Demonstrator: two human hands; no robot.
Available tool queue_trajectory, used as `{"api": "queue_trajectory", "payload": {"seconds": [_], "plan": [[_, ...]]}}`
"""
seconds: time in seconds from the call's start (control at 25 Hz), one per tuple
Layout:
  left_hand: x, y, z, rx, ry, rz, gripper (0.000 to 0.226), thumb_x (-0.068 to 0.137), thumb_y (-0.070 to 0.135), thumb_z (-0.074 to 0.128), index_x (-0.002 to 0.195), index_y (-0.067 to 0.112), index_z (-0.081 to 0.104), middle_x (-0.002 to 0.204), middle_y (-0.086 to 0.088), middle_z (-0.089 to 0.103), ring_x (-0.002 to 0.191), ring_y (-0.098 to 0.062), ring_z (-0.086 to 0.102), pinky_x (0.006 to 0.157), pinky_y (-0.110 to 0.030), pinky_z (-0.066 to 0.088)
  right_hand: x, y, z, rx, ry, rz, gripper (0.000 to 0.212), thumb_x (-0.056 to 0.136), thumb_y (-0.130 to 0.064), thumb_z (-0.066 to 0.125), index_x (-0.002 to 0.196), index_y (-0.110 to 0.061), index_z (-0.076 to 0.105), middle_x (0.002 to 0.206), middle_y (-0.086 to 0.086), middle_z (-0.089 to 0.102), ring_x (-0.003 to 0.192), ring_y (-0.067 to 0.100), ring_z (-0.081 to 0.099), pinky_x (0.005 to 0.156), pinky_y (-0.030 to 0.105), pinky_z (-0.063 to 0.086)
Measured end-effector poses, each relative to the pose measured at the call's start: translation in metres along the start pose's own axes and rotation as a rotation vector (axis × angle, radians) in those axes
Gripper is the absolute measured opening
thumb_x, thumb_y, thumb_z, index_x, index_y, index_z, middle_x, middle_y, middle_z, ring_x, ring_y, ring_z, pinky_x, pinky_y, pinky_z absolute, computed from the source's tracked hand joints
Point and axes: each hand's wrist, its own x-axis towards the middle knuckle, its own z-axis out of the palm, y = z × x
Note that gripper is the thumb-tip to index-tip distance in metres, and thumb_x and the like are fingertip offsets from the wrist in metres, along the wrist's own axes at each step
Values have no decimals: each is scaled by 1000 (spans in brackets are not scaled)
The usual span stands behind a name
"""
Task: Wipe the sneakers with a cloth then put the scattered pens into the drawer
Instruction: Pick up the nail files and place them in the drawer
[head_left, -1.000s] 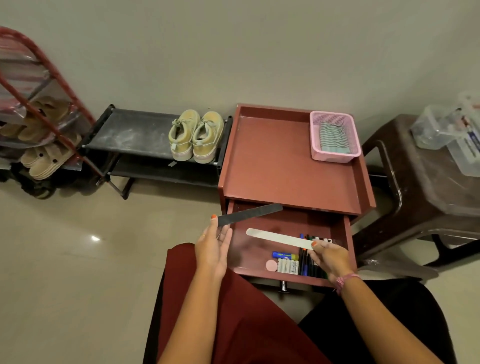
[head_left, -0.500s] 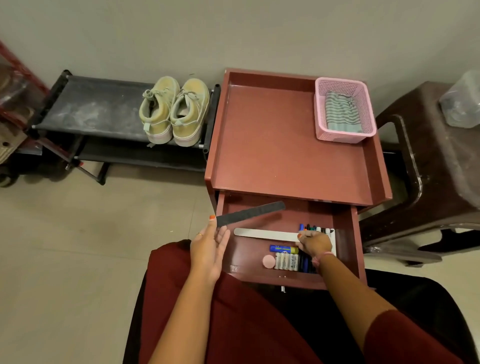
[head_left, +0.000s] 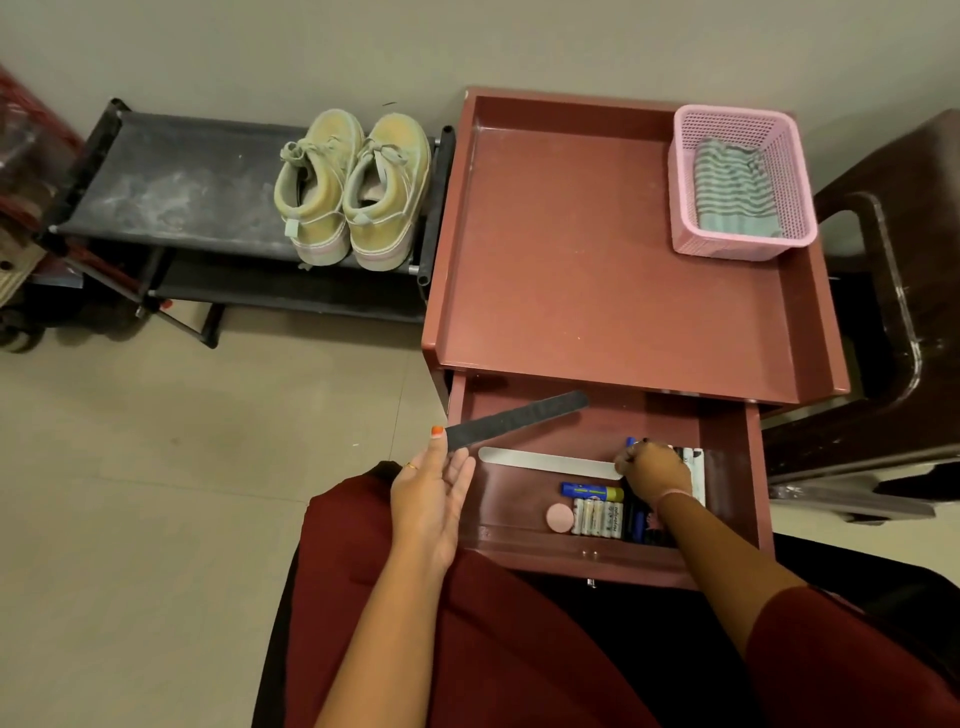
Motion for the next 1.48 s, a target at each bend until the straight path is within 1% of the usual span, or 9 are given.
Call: {"api": "queue_trajectory", "payload": {"seconds": [0.44,0.68,0.76,0.84,0.92,1.04,1.12,1.32,1.48], "plan": [[0,-3,3,32,11,-1,38,92,24,61,122,0,57,90,-7,67,86,-10,67,72,-20,58,1,3,11,-328,110,-108,21,91,-16,51,103,-9,67,113,10,58,108,29,56,91,37,42],[2,-4,2,67,23,31,42,94,26,59,126,-1,55,82,-5,63,83,-9,66,77,-22,55,2,10,7,-470,89,-260,20,91,-22,54,102,-26,70,114,1,61,107,22,57,90,33,41],[1,-4,2,80,20,40,44,94,27,59,127,-1,54,82,-5,61,85,-10,66,78,-23,54,1,8,-3,-296,121,-278,15,89,-20,57,91,-23,71,101,3,65,95,27,62,82,32,46],[2,-4,1,111,15,54,45,94,28,60,127,-1,54,87,-6,64,89,-10,66,81,-24,54,-6,0,-22,130,134,-290,16,89,-18,58,76,-19,67,83,5,63,79,27,61,69,28,43],[2,-7,1,167,10,81,45,93,30,61,125,-1,56,92,-7,67,88,-10,65,84,-25,55,-21,-10,-45,375,186,-425,9,89,-18,62,92,-18,71,88,-1,60,78,17,57,72,23,41],[2,-12,5,248,-6,104,42,92,32,61,119,0,61,92,-10,65,84,-10,64,90,-29,55,-43,-32,-66,256,55,-737,25,91,-22,60,115,-19,66,110,-9,57,98,5,54,86,9,39],[0,-14,7,251,-28,100,43,92,33,60,118,-1,62,90,-9,63,82,-11,62,93,-32,54,-44,-43,-67,172,-91,-822,26,91,-23,60,115,-18,67,112,-10,61,99,2,57,82,2,39],[-3,-16,11,185,-48,81,36,94,28,59,115,-1,62,75,-5,56,74,-8,60,89,-27,55,-36,-53,-62,243,-289,-699,15,89,-19,63,102,-16,71,97,-5,70,84,4,63,71,7,45],[2,-10,8,100,35,90,26,97,26,55,112,6,59,112,-9,64,100,-15,63,83,-23,53,-12,-52,-46,175,-129,-576,17,90,-14,61,102,-9,72,101,0,70,93,12,62,77,14,39]]}}
